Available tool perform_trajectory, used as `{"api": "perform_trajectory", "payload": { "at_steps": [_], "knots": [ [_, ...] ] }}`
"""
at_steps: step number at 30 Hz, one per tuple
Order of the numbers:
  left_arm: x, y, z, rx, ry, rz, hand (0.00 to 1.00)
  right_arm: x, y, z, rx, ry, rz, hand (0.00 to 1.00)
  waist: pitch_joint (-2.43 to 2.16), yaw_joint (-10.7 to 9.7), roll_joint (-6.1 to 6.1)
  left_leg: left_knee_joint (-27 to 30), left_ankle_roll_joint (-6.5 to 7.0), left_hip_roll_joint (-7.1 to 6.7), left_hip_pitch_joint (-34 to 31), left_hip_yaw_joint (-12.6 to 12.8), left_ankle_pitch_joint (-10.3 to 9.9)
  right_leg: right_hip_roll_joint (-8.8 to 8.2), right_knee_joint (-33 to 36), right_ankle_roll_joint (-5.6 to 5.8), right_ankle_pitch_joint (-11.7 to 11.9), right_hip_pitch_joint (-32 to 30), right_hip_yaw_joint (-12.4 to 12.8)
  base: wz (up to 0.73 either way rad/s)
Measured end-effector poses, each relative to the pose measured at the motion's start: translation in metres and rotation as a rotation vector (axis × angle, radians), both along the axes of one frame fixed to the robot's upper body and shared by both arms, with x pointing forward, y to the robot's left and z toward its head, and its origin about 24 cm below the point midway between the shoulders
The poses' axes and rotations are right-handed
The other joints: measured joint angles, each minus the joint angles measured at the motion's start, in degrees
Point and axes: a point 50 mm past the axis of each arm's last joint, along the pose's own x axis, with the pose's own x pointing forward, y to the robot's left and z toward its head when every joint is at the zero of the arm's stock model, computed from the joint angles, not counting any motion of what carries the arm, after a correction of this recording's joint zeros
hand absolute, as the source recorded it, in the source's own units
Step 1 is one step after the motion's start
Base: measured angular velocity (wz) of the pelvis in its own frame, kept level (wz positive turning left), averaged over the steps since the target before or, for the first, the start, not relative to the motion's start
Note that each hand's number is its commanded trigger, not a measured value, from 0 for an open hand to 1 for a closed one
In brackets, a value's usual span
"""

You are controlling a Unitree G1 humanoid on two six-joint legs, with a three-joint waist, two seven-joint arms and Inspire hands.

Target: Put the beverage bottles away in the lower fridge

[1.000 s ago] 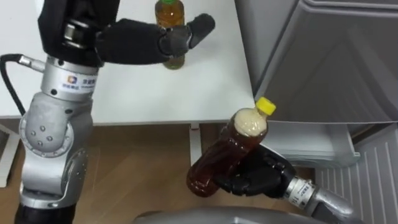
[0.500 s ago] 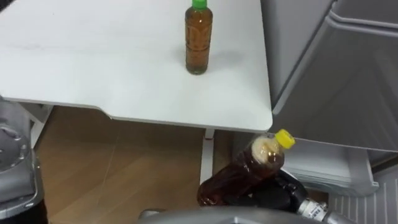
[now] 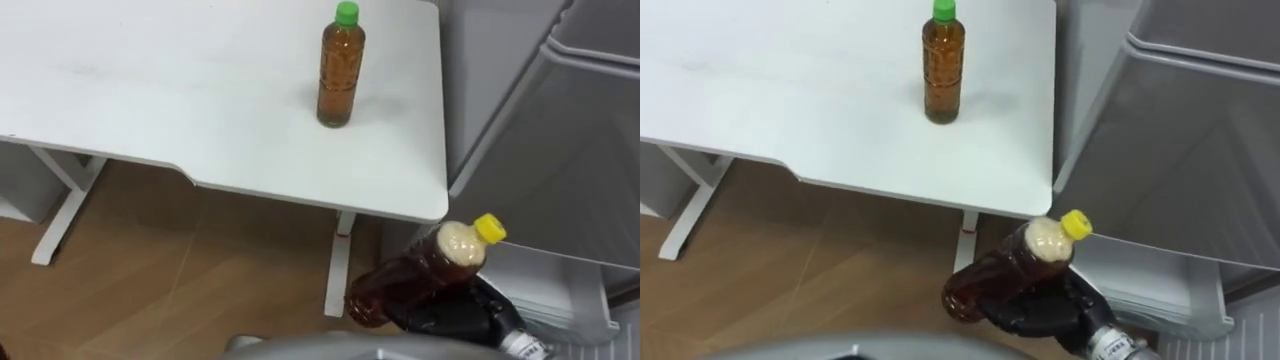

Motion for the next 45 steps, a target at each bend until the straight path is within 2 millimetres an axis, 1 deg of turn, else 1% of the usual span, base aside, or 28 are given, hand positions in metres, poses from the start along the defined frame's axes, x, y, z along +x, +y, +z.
{"api": "perform_trajectory", "payload": {
  "at_steps": [2, 3, 5, 6, 8, 9, 10, 11, 12, 14, 15, 17, 18, 20, 21, 23, 24, 26, 27, 29, 32, 34, 36, 37, 39, 41, 42, 45],
  "knots": [
    [-0.007, 0.017, -0.023, -0.107, 0.092, 0.061, 0.0, 0.0, -0.01, 0.001, -0.037, 0.012, -0.062, 1.0, -0.02, -0.4, 0.04, 0.1, -0.02, 0.0, -0.1, 0.0, 0.0, 0.04, -0.1, 0.0, 0.0, -0.1, -0.1, 0.0],
    [-0.01, 0.02, -0.028, -0.138, 0.113, 0.074, 0.0, 0.0, -0.013, 0.001, -0.047, 0.015, -0.077, 1.0, -0.04, -0.4, -0.04, 0.1, -0.02, 0.01, 0.0, -0.1, 0.0, 0.05, -0.1, 0.0, 0.0, -0.1, -0.2, 0.0],
    [-0.019, 0.031, -0.049, -0.255, 0.186, 0.109, 0.0, 0.001, -0.023, 0.003, -0.074, 0.022, -0.144, 1.0, -0.04, -1.5, -0.48, 0.0, -0.02, 0.01, 0.0, -0.4, 0.0, 0.04, -0.9, 0.0, 0.0, 0.1, -0.6, 0.04],
    [-0.021, 0.034, -0.054, -0.282, 0.204, 0.12, 0.0, 0.001, -0.025, 0.004, -0.076, 0.02, -0.163, 1.0, -0.03, -1.6, -0.56, 0.0, -0.02, 0.01, -0.1, -0.4, 0.0, 0.05, -0.9, 0.0, 0.0, 0.1, -0.6, 0.03],
    [-0.028, 0.041, -0.08, -0.383, 0.298, 0.168, 0.0, 0.001, -0.034, 0.006, -0.08, 0.017, -0.242, 1.0, -0.01, -1.7, -0.66, -0.3, -0.02, 0.01, -0.1, -0.4, 0.0, 0.07, -0.9, 0.01, 0.0, 0.0, -0.6, 0.0],
    [-0.029, 0.043, -0.086, -0.412, 0.322, 0.181, 0.0, 0.001, -0.035, 0.006, -0.08, 0.018, -0.258, 1.0, 0.0, -1.8, -0.68, -0.4, -0.03, 0.03, -0.1, -0.4, 0.0, 0.1, -0.9, 0.01, 0.0, -0.1, -0.6, 0.0],
    [-0.032, 0.046, -0.101, -0.466, 0.377, 0.205, 0.0, 0.001, -0.037, 0.006, -0.071, 0.024, -0.287, 1.0, -0.01, -1.8, -0.76, -0.4, -0.03, 0.08, -0.1, -0.3, 0.0, 0.15, -1.0, 0.01, 0.0, -0.1, -0.7, 0.0],
    [-0.035, 0.046, -0.115, -0.523, 0.427, 0.225, 0.0, 0.001, -0.037, 0.005, -0.062, 0.036, -0.309, 1.0, -0.01, -1.8, -0.8, -0.5, -0.05, 0.15, 0.1, -0.2, 0.0, 0.23, -0.9, 0.01, 0.0, -0.1, -0.6, -0.06],
    [-0.038, 0.045, -0.121, -0.551, 0.451, 0.23, 0.0, 0.001, -0.037, 0.005, -0.062, 0.04, -0.314, 1.0, -0.01, -1.8, -0.81, -0.6, -0.06, 0.17, 0.2, 0.0, 0.0, 0.26, -0.9, 0.01, 0.0, -0.1, -0.5, -0.07],
    [-0.044, 0.038, -0.151, -0.652, 0.577, 0.235, 0.0, 0.006, -0.038, 0.004, -0.071, 0.061, -0.332, 1.0, 0.03, -2.2, -0.96, -0.9, -0.05, 0.09, 0.2, 0.2, 0.0, 0.23, -0.9, 0.01, 0.0, -0.1, -0.2, -0.06],
    [-0.046, 0.036, -0.159, -0.678, 0.615, 0.231, 0.0, 0.007, -0.037, 0.003, -0.071, 0.064, -0.339, 1.0, 0.0, -2.2, -0.91, -0.9, -0.05, 0.08, 0.1, 0.2, 0.0, 0.23, -0.9, 0.01, 0.0, 0.0, -0.2, -0.04],
    [-0.058, 0.028, -0.186, -0.786, 0.736, 0.228, 0.0, 0.008, -0.037, 0.003, -0.041, 0.073, -0.384, 1.0, -0.04, -2.7, -1.12, -1.1, -0.04, 0.09, 0.3, 0.3, 0.0, 0.27, -0.9, 0.03, 0.0, -0.1, 0.0, -0.04],
    [-0.062, 0.026, -0.191, -0.809, 0.758, 0.234, 0.0, 0.009, -0.038, 0.003, -0.035, 0.073, -0.397, 1.0, -0.04, -2.9, -1.18, -1.2, -0.04, 0.1, 0.3, 0.3, 0.0, 0.29, -0.9, 0.03, 0.0, -0.1, 0.0, -0.04],
    [-0.077, 0.017, -0.214, -0.892, 0.849, 0.263, 0.0, 0.011, -0.041, 0.003, -0.021, 0.07, -0.455, 1.0, -0.03, -3.5, -1.19, -1.3, -0.03, 0.12, 0.4, 0.6, 0.0, 0.32, -0.8, 0.03, 0.0, 0.0, 0.2, -0.04],
    [-0.081, 0.015, -0.219, -0.916, 0.869, 0.263, 0.0, 0.011, -0.041, 0.003, -0.023, 0.072, -0.466, 1.0, -0.04, -3.5, -1.17, -1.3, -0.03, 0.14, 0.5, 0.6, 0.0, 0.34, -0.8, 0.03, 0.0, 0.0, 0.3, -0.04],
    [-0.094, 0.005, -0.235, -1.005, 0.948, 0.238, 0.0, 0.01, -0.042, 0.002, 0.0, 0.084, -0.519, 1.0, -0.03, -3.6, -1.17, -1.4, -0.04, 0.21, 0.6, 0.8, 0.0, 0.44, -0.8, 0.03, 0.0, 0.1, 0.4, 0.0],
    [-0.096, 0.003, -0.239, -1.031, 0.966, 0.23, 0.0, 0.01, -0.041, 0.002, 0.014, 0.089, -0.534, 1.0, -0.04, -3.7, -1.14, -1.4, -0.04, 0.22, 0.6, 0.8, 0.0, 0.44, -0.8, 0.03, 0.0, 0.2, 0.4, 0.0],
    [-0.107, -0.006, -0.255, -1.122, 1.044, 0.203, 0.0, 0.007, -0.041, -0.004, 0.06, 0.114, -0.592, 1.0, -0.03, -3.8, -1.1, -1.4, -0.06, 0.24, 0.8, 0.8, 0.0, 0.42, -0.7, 0.03, 0.0, 0.2, 0.5, 0.0],
    [-0.11, -0.008, -0.26, -1.144, 1.067, 0.197, 0.0, 0.006, -0.041, -0.006, 0.072, 0.122, -0.61, 1.0, -0.01, -3.8, -1.05, -1.5, -0.06, 0.25, 0.9, 0.9, 0.0, 0.37, -0.7, 0.03, 0.0, 0.2, 0.7, 0.0],
    [-0.128, -0.021, -0.277, -1.258, 1.159, 0.18, 0.0, 0.007, -0.042, -0.01, 0.119, 0.148, -0.694, 1.0, 0.13, -4.7, -0.77, -1.3, 0.03, 0.24, 1.0, 0.9, -0.1, 0.34, 0.0, 0.06, 0.0, 0.1, 0.9, 0.0],
    [-0.141, -0.034, -0.291, -1.358, 1.235, 0.141, 0.0, 0.012, -0.044, -0.011, 0.158, 0.153, -0.772, 1.0, 0.15, -6.3, -0.55, -1.2, 0.11, 0.19, 0.6, 0.9, -0.4, 0.31, 0.4, 0.11, -0.1, -0.1, 1.2, 0.0],
    [-0.149, -0.042, -0.298, -1.408, 1.28, 0.122, 0.0, 0.018, -0.044, -0.01, 0.169, 0.146, -0.79, 1.0, 0.07, -6.6, -0.05, -0.9, 0.13, 0.17, 0.1, 1.3, -0.4, 0.3, 1.2, 0.13, -0.1, -0.8, 1.3, -0.1],
    [-0.15, -0.05, -0.304, -1.454, 1.308, 0.075, 0.0, 0.021, -0.044, -0.011, 0.204, 0.144, -0.821, 1.0, 0.07, -6.8, 0.36, -0.7, 0.16, 0.06, -0.3, 1.6, -0.4, 0.23, 1.3, 0.13, -0.1, -1.3, 1.5, -0.11],
    [-0.15, -0.055, -0.308, -1.476, 1.329, 0.041, 0.0, 0.023, -0.045, -0.012, 0.216, 0.148, -0.841, 1.0, -0.13, -6.8, 0.65, -0.5, 0.17, 0.04, -0.9, 1.7, -0.4, 0.17, 1.7, 0.13, -0.1, -2.0, 1.6, 0.0],
    [-0.145, -0.06, -0.312, -1.497, 1.362, -0.009, 0.0, 0.031, -0.045, -0.015, 0.236, 0.158, -0.867, 1.0, -0.11, -7.7, 0.66, 0.5, 0.2, -0.07, -2.6, 1.4, -0.4, -0.09, 2.6, 0.1, -0.2, -3.5, 1.4, 0.0],
    [-0.134, -0.066, -0.317, -1.51, 1.392, -0.085, 0.0, 0.045, -0.046, -0.02, 0.266, 0.174, -0.917, 1.0, -0.16, -7.7, 0.4, 2.0, 0.35, -0.43, -5.6, 1.6, -0.3, -0.72, 5.4, 0.01, -0.8, -7.3, 1.6, -0.04],
    [-0.13, -0.067, -0.318, -1.511, 1.397, -0.104, 0.0, 0.048, -0.046, -0.021, 0.274, 0.178, -0.93, 1.0, -0.11, -7.7, 0.4, 2.4, 0.4, -0.51, -6.5, 1.6, -0.2, -0.79, 5.9, 0.01, -0.9, -8.1, 1.6, 0.0],
    [-0.109, -0.072, -0.322, -1.513, 1.405, -0.209, 0.0, 0.06, -0.045, -0.027, 0.279, 0.217, -0.972, 1.0, 0.22, -7.9, 0.4, 4.6, 0.64, -0.95, -11.0, 1.5, -0.1, -1.54, 8.0, 0.0, -0.9, -12.6, 1.6, 0.0]
  ]
}}
